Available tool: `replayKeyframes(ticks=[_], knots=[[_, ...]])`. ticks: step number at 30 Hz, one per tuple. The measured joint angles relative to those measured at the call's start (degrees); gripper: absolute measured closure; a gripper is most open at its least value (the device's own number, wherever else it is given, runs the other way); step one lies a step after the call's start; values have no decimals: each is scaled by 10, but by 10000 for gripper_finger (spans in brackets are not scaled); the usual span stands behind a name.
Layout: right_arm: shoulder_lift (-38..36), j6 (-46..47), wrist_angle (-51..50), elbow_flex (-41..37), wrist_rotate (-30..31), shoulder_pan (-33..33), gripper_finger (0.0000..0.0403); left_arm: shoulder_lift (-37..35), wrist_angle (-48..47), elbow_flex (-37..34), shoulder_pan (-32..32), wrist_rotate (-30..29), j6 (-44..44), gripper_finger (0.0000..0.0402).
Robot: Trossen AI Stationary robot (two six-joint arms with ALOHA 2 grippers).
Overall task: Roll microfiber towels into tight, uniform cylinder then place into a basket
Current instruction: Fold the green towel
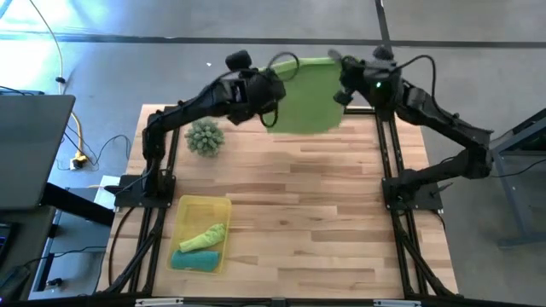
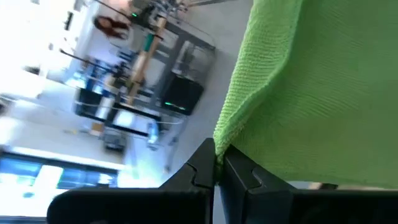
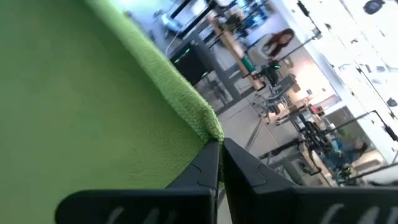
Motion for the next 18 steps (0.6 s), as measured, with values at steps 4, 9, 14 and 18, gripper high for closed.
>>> replayKeyframes(ticks=[4,9,14,18], knots=[[0,21,-1,0,-14,-25,402,-5,6,0,18,73,-40,401],[0,141,-173,0,-131,-27,402,-6,-38,0,10,221,-92,401],[-8,221,-243,-69,-219,-2,402,12,-103,0,-34,356,-153,401],[-37,270,-229,-177,-225,39,402,42,-161,0,-88,363,-190,401]])
